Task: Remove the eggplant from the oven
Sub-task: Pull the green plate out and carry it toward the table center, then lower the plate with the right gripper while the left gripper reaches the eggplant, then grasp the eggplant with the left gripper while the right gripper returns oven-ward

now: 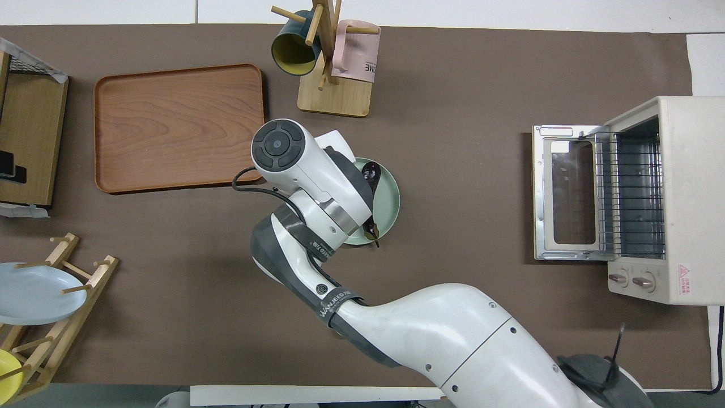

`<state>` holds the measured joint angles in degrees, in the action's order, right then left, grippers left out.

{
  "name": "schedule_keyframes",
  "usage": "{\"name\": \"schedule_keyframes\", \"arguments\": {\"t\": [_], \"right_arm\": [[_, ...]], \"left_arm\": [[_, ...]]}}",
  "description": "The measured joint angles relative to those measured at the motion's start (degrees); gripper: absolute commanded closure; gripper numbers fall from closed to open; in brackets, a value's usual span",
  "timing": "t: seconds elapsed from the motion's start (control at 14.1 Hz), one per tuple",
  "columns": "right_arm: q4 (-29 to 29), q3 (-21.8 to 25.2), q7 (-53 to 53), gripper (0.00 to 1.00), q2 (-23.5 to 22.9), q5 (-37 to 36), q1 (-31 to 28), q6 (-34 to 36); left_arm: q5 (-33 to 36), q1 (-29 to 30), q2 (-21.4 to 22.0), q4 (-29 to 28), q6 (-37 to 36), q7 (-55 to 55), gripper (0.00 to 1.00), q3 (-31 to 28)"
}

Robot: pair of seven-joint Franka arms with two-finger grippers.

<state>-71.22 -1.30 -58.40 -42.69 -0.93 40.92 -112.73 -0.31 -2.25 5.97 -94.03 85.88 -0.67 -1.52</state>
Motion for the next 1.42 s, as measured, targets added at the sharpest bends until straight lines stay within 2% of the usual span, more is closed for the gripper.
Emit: {"name": "schedule_keyframes", "arguments": {"t": [0.14, 0.21, 0.35, 0.5, 0.64, 0.71, 0.85, 1.06, 1.2, 1.27, 1.42], "right_arm": [[0.9, 0.3, -0.6, 0.51, -0.1, 0.0, -0.3, -1.5], [1.9, 0.5, -0.6, 0.48, 0.2, 0.1, -0.7, -1.6], [3.6, 0.8, 0.3, 0.52, 2.8, 0.0, -3.0, -1.0], [1.9, 1.0, 8.7, 0.66, 8.5, 0.1, -8.1, 6.9], [-6.7, 1.1, 17.9, 0.92, 14.6, 0.1, -13.6, 9.9], [-13.3, 1.2, 21.3, 0.98, 17.2, -0.4, -16.0, 7.6], [-24.3, 1.2, 26.8, 1.0, 20.4, -5.0, -19.6, 2.8], [-35.0, 1.3, 33.6, 1.0, 23.0, -9.5, -26.2, -2.9], [-40.6, 1.3, 36.0, 1.0, 24.4, -9.7, -28.9, -8.4], [-42.2, 1.3, 36.4, 1.0, 24.9, -10.1, -29.1, -9.5], [-43.7, 1.3, 38.0, 1.0, 25.6, -12.2, -29.5, -9.7]], "left_arm": [[0.0, 0.0, 0.1, -0.5, 0.3, 0.0, 0.0, 0.1], [0.0, -0.3, 0.4, -2.4, 2.4, -0.1, 0.0, 0.3], [-0.2, -3.1, 1.6, -11.3, 13.8, -3.9, 0.0, 1.4], [-0.6, -11.4, 0.9, -21.4, 27.4, -12.9, 0.0, 2.4], [-0.8, -21.7, -2.9, -25.2, 38.3, -27.0, 0.0, 2.9], [-0.8, -27.2, -6.0, -25.5, 44.2, -34.6, 0.0, 3.2], [-0.8, -36.0, -12.3, -25.0, 53.9, -44.2, 0.0, 3.4], [-0.8, -42.2, -20.4, -21.4, 58.7, -48.4, 0.02, 3.3], [-0.8, -42.6, -24.7, -17.9, 59.2, -48.4, 0.34, 3.1], [-0.8, -42.6, -26.0, -17.0, 59.6, -48.4, 0.45, 2.9], [-0.8, -42.5, -27.2, -16.1, 59.7, -48.3, 0.45, 2.6]]}}
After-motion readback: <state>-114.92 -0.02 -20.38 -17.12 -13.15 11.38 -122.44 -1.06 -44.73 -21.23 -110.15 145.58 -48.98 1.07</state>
